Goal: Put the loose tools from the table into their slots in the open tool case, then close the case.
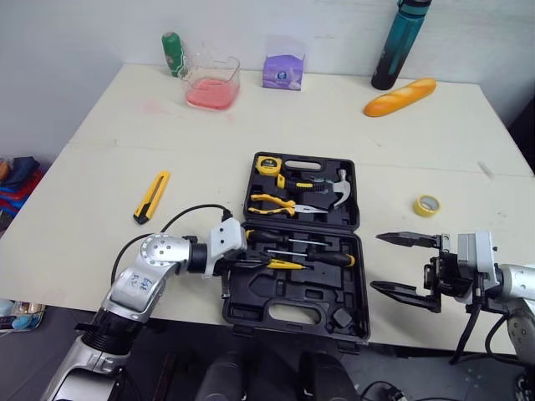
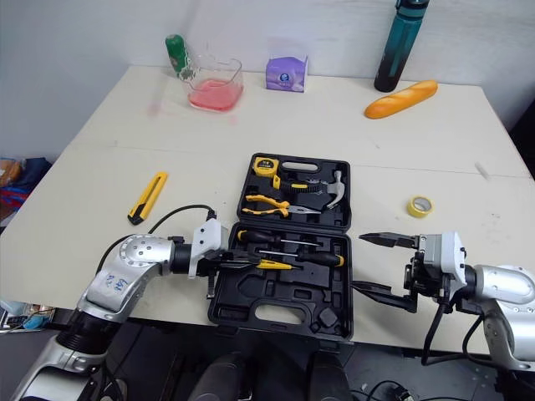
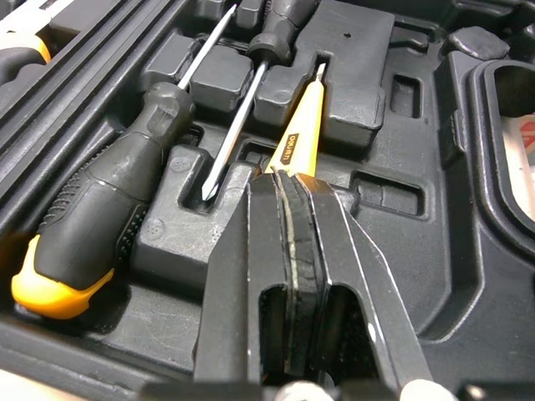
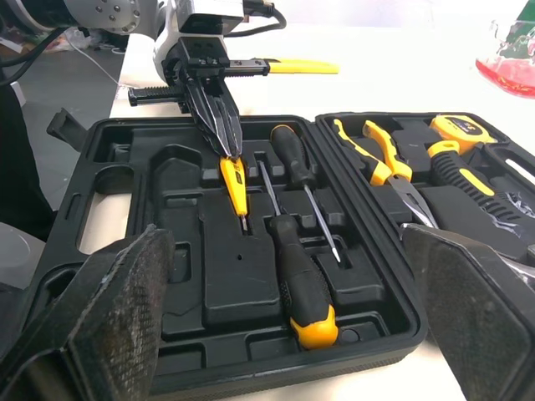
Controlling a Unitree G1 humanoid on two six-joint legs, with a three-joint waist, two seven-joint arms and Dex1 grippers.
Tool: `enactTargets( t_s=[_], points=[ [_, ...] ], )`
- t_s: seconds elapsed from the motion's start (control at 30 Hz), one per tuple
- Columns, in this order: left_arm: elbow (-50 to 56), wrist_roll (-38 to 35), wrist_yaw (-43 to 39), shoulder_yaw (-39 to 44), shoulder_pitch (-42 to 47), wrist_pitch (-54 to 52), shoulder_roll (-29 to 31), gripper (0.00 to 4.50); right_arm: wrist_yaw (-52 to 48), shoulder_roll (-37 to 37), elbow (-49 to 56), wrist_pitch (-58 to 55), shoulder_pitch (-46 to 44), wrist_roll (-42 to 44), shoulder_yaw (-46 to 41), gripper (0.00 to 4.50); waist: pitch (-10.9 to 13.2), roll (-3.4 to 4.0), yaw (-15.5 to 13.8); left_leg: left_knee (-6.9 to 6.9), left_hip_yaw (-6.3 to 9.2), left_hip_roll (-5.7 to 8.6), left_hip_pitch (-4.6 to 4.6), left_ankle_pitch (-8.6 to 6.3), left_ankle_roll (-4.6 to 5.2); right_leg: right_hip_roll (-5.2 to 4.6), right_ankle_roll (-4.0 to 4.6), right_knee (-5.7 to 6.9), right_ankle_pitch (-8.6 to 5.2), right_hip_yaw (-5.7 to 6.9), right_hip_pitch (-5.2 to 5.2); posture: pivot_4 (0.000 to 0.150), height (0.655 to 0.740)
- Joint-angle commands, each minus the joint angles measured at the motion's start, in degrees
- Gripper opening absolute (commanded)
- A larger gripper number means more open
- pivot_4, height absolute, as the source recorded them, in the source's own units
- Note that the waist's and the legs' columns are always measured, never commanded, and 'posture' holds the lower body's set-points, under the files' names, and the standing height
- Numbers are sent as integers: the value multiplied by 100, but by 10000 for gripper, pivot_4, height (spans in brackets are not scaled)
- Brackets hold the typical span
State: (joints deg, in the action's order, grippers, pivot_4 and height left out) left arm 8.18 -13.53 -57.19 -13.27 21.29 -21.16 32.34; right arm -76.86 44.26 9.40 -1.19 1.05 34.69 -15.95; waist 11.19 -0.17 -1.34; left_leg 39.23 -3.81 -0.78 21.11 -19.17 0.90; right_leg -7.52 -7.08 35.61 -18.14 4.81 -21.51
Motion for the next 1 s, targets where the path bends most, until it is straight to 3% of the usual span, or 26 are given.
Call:
enactTargets(
  t_s=[0.03,0.27,0.4,0.53,0.87,1.0],
  points=[
    [-173,234,83,-251,-210,-220,46,247,-55,-25,117,114,50,64,-60,45000,0,0,0,0,0,0,-1,0,0,0,0,-1,0,0,1,1500,7400],
    [-267,887,266,-761,-83,-308,280,247,-57,-34,98,132,60,67,-59,45000,-20,5,-5,0,-1,1,-12,0,0,-3,0,-5,0,-3,8,1500,7400],
    [-217,764,500,-761,27,-937,148,247,-43,-48,99,137,40,59,-41,45000,-58,26,-2,-2,-4,1,-32,-2,3,-4,0,-8,0,-9,25,1500,7400],
    [-153,708,360,-791,30,-822,205,247,-36,-39,85,121,16,64,-57,45000,-67,30,5,-17,0,-9,-100,-32,5,-9,6,-29,-4,-21,98,1500,7400],
    [72,518,399,-112,122,389,320,247,125,14,-54,139,-42,-35,-192,45000,-64,33,21,-17,7,-19,-90,-38,-7,-23,10,-48,-5,-39,93,1500,7400],
    [332,-17,327,633,-31,776,324,13728,192,146,-290,192,-83,-68,-453,45000,-51,30,36,-17,6,-23,-79,-39,-7,-24,10,-48,-5,-38,81,1500,7400]
  ],
)
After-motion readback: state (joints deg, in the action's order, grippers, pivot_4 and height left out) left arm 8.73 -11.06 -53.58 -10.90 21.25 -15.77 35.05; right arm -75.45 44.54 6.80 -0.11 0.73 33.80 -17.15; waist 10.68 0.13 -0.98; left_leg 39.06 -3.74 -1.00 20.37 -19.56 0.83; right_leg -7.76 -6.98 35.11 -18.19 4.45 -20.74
